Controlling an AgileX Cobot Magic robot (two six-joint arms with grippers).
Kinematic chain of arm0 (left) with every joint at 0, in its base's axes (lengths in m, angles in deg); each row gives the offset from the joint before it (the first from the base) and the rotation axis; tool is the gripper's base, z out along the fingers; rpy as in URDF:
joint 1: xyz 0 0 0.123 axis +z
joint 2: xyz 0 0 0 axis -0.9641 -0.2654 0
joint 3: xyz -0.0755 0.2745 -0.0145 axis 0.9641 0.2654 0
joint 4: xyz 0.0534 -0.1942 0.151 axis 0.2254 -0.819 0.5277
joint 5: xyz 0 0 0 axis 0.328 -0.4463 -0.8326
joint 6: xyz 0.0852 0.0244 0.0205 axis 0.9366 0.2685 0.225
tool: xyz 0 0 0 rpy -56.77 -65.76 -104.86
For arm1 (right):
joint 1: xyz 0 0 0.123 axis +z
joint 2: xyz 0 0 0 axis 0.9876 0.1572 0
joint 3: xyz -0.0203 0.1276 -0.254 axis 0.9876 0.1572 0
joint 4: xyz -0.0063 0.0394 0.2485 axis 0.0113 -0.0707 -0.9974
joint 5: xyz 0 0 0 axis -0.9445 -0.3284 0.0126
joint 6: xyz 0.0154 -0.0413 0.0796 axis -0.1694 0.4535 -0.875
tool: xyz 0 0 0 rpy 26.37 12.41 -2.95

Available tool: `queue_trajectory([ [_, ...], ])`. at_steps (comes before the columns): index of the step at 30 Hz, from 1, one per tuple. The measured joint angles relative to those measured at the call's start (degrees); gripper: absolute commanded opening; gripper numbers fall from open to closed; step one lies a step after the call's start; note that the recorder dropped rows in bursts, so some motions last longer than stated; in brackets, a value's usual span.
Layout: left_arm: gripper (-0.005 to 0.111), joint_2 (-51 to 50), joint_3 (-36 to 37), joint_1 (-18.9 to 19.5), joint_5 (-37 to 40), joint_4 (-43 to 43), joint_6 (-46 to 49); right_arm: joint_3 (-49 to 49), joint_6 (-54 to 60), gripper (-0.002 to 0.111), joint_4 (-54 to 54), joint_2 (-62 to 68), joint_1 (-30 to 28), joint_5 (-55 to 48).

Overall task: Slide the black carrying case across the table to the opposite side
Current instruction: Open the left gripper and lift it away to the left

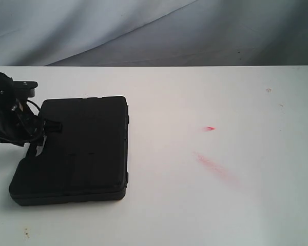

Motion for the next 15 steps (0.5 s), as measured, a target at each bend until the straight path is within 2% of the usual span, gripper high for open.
queue_trajectory([
  [8, 0.043, 5.18, 0.24, -2.27, 0.97, 0.0, -0.1, 0.0, 0.0, 0.0, 0.0, 0.0, 0.0, 0.0],
  [15, 0.042, 14.37, 7.78, -2.79, -3.61, 0.0, -0.73, 0.0, 0.0, 0.0, 0.0, 0.0, 0.0, 0.0],
])
